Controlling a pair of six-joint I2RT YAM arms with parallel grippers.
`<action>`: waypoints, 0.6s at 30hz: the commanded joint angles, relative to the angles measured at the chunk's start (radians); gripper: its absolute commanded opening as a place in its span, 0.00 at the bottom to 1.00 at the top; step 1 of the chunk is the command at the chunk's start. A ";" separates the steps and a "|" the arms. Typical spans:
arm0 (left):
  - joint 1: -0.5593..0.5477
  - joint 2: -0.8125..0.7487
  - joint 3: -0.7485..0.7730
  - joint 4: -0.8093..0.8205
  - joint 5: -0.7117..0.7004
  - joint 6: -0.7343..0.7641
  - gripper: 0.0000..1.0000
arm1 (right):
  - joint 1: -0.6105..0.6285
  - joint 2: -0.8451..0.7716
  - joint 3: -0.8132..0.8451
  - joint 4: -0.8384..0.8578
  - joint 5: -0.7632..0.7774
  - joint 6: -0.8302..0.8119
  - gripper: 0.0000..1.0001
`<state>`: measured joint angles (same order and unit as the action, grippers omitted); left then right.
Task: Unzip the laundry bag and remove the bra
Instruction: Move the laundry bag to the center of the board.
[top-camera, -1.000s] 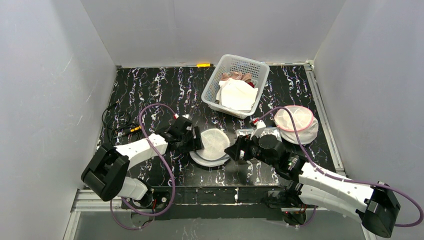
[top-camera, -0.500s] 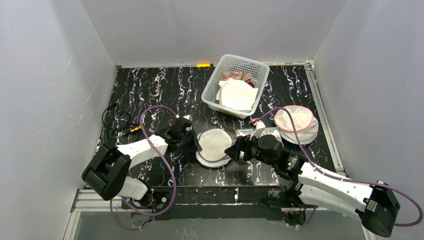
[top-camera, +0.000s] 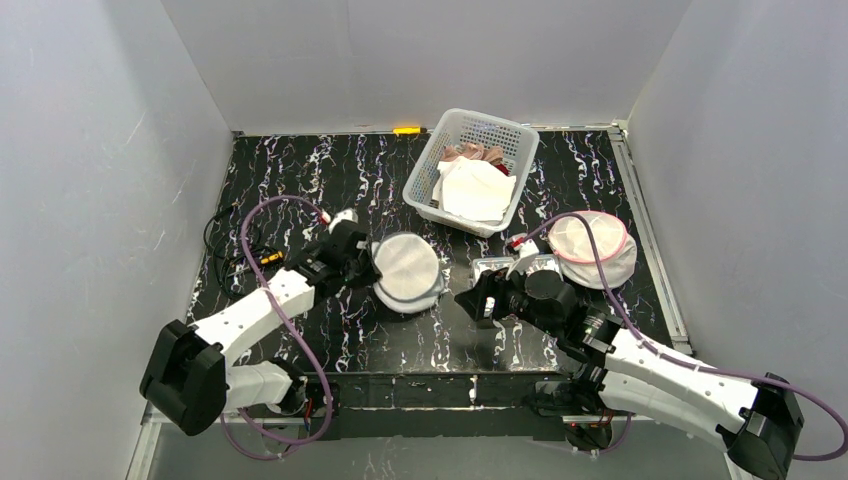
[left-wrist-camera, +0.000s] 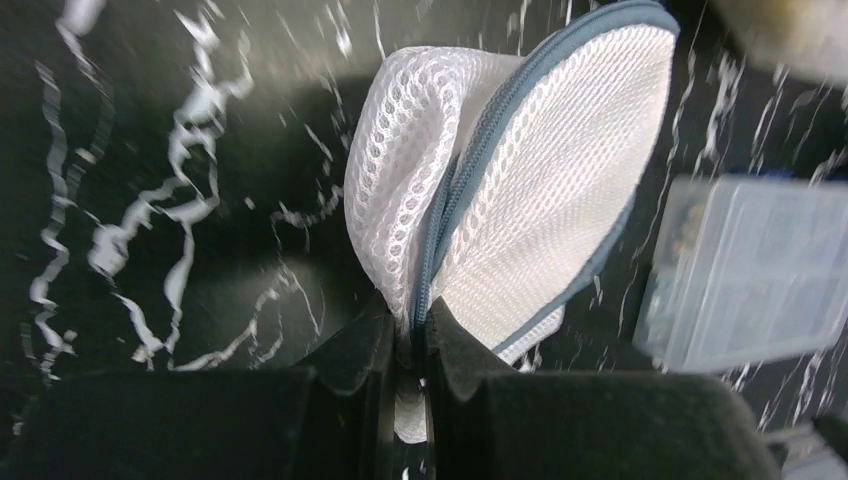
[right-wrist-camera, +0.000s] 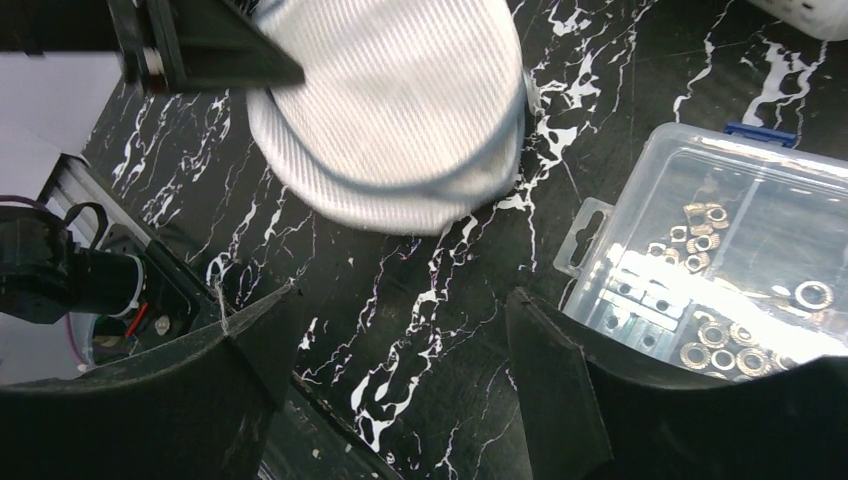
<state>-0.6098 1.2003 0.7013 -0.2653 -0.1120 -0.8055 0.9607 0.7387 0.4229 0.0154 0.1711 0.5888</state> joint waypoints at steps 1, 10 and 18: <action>0.083 0.010 0.125 -0.116 -0.160 -0.022 0.00 | 0.003 -0.043 0.057 -0.035 0.033 -0.045 0.81; 0.331 0.215 0.241 -0.002 -0.188 -0.044 0.00 | 0.003 -0.106 0.041 -0.058 0.044 -0.053 0.81; 0.541 0.607 0.531 0.071 -0.022 -0.025 0.00 | 0.003 -0.127 0.060 -0.102 0.073 -0.081 0.81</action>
<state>-0.1432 1.6844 1.1046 -0.2298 -0.2070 -0.8375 0.9607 0.6338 0.4309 -0.0734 0.2092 0.5404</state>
